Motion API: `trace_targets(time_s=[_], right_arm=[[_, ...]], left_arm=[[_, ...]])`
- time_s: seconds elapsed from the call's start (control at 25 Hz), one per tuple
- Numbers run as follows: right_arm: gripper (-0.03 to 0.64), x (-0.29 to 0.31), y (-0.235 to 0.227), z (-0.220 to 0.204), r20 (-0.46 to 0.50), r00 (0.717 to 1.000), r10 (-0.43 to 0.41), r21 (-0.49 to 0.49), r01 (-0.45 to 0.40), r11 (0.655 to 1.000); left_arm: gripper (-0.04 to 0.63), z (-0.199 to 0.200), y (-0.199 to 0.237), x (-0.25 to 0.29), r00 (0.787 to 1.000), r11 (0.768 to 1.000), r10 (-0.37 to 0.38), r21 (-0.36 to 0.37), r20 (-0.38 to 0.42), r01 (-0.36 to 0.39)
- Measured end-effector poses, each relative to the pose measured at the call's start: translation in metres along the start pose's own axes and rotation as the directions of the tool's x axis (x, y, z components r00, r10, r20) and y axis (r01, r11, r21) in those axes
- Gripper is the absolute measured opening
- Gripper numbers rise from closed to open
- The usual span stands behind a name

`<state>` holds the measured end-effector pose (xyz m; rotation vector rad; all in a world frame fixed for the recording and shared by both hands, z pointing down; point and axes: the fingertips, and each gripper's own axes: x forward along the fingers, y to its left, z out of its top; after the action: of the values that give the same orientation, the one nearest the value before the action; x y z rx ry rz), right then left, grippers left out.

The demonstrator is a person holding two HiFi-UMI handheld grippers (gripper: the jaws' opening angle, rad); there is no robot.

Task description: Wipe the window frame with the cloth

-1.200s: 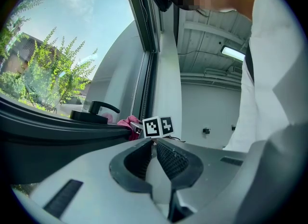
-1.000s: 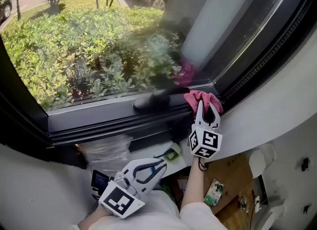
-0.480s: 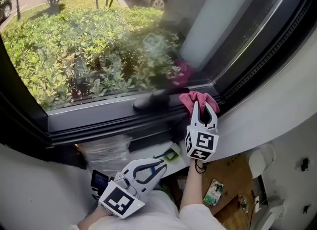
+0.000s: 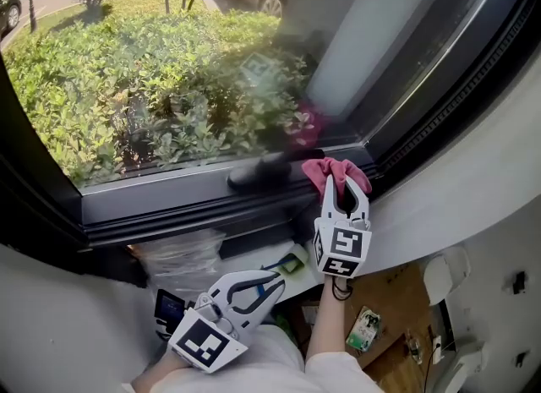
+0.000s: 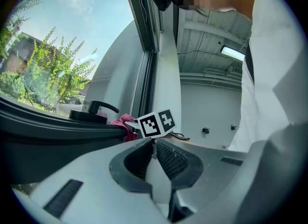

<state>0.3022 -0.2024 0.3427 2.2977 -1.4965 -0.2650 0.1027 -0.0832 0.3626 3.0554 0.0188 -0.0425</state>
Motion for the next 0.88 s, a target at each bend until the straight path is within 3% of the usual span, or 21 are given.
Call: trace_targets(time_s=[0.88], right_arm=[[0.06,-0.015,0.051,0.021,0.016,0.991,0.136,-0.003,-0.136,0.991]], left_arm=[[0.041,-0.001,0.0,0.0,1.0,1.0,0.002,0.003,0.0,-0.002]])
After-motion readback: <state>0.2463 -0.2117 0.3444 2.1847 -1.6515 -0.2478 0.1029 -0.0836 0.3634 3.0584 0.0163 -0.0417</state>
